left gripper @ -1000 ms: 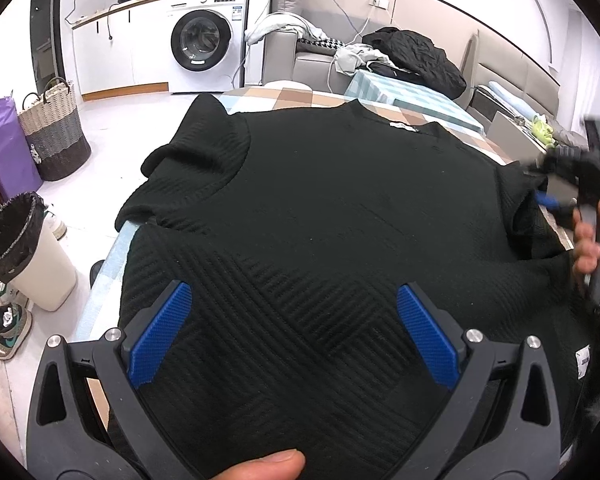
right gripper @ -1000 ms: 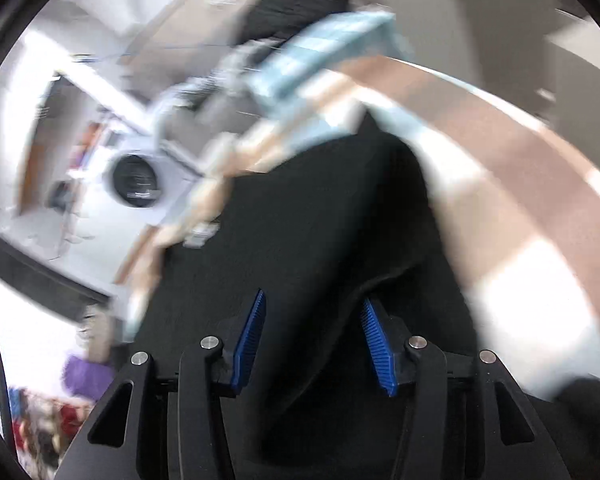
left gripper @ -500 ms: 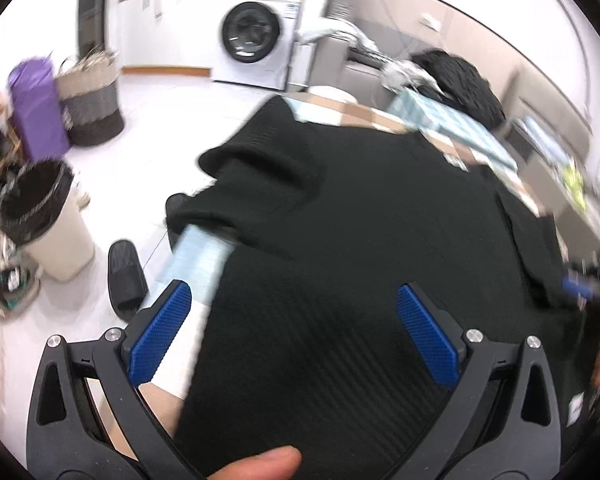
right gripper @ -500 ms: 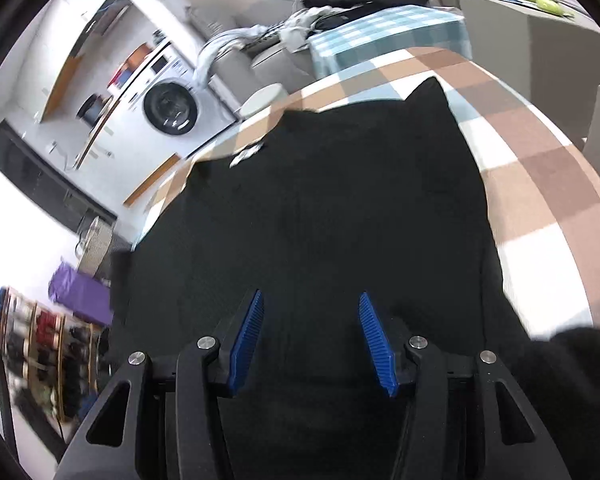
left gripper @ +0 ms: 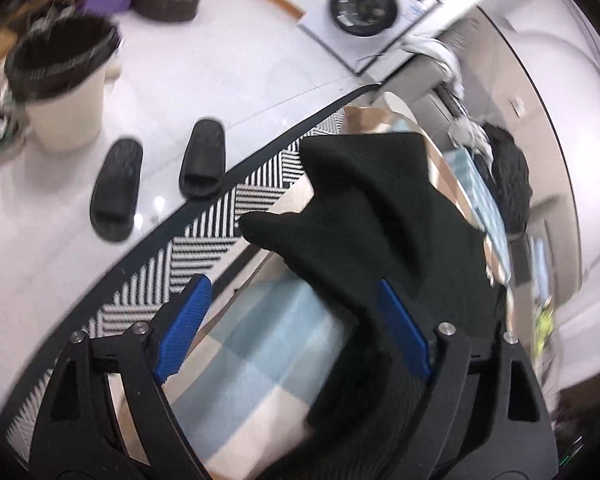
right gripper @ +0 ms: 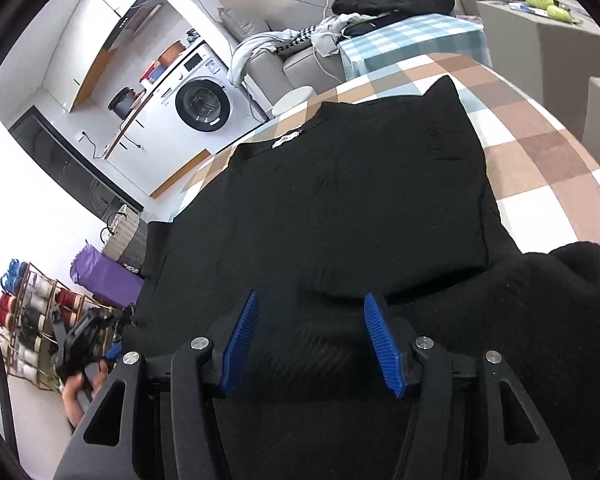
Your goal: Fold small clothes
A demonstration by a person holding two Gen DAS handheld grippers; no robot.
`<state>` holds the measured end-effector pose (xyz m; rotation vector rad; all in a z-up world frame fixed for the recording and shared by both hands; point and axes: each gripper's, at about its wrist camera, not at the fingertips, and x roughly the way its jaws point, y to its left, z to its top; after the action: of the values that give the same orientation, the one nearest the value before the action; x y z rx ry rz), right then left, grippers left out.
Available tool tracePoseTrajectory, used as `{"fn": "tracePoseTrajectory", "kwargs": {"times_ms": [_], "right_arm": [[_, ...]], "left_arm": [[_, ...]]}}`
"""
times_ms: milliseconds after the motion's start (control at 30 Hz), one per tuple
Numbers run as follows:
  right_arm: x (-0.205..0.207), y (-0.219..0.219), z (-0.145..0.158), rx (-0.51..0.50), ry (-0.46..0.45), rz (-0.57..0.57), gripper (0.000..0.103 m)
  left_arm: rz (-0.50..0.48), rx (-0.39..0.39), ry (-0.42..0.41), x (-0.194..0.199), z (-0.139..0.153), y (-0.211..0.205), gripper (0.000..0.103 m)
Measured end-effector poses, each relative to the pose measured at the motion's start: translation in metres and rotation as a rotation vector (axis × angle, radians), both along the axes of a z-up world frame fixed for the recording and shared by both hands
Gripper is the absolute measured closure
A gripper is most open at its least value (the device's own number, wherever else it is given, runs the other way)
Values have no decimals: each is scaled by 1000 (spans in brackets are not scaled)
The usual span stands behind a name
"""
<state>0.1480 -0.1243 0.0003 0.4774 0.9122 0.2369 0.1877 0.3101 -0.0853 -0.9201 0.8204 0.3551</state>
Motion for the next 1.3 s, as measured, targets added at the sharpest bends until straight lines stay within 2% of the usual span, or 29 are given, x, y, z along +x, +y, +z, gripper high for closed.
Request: {"fn": "tracePoseTrajectory", "kwargs": {"times_ms": [200, 367, 500, 600, 667, 700, 733, 767, 800, 833, 867, 933, 1033, 1133, 1200, 1233, 1300], "right_arm": [[-5, -3, 0, 23, -9, -8, 46], [-6, -4, -1, 28, -7, -14, 46], [-8, -5, 2, 34, -16, -16, 46], [-10, -8, 1, 39, -17, -23, 46], [-12, -9, 1, 37, -17, -31, 46], [-13, -10, 1, 37, -18, -34, 46], [-13, -11, 1, 39, -19, -37, 46], [-14, -12, 2, 40, -21, -39, 46], [-15, -12, 2, 41, -24, -40, 46], [-16, -12, 2, 41, -27, -40, 46], [-16, -12, 2, 41, -28, -40, 46], [-18, -12, 1, 44, -28, -38, 46], [-19, -12, 0, 43, -26, -35, 46], [-19, -14, -1, 36, -22, -34, 46], [-20, -15, -2, 34, -18, -44, 46], [-20, -16, -2, 32, -17, -46, 45], [-20, -16, -3, 32, -15, -48, 46]], "left_arm": [[41, -227, 23, 14, -40, 26, 20], [58, -398, 28, 23, -76, 34, 25], [75, -461, 11, 33, -88, 35, 30], [83, -500, -16, 40, -93, 37, 42], [89, -514, -43, 43, -92, 38, 54], [90, -513, -60, 44, -91, 37, 66], [88, -499, -75, 45, -86, 37, 77], [88, -481, -83, 46, -82, 36, 81], [94, -444, -91, 44, -72, 35, 91], [101, -387, -97, 43, -64, 33, 95], [103, -352, -98, 42, -54, 31, 95], [109, -232, -114, 39, -32, 24, 97], [88, 6, -153, 39, 9, 3, 99], [-3, 300, -215, 47, 58, -42, 100], [-102, 439, -254, 57, 82, -79, 100], [-149, 478, -276, 60, 94, -96, 100], [-300, 525, -315, 71, 107, -137, 100]]}}
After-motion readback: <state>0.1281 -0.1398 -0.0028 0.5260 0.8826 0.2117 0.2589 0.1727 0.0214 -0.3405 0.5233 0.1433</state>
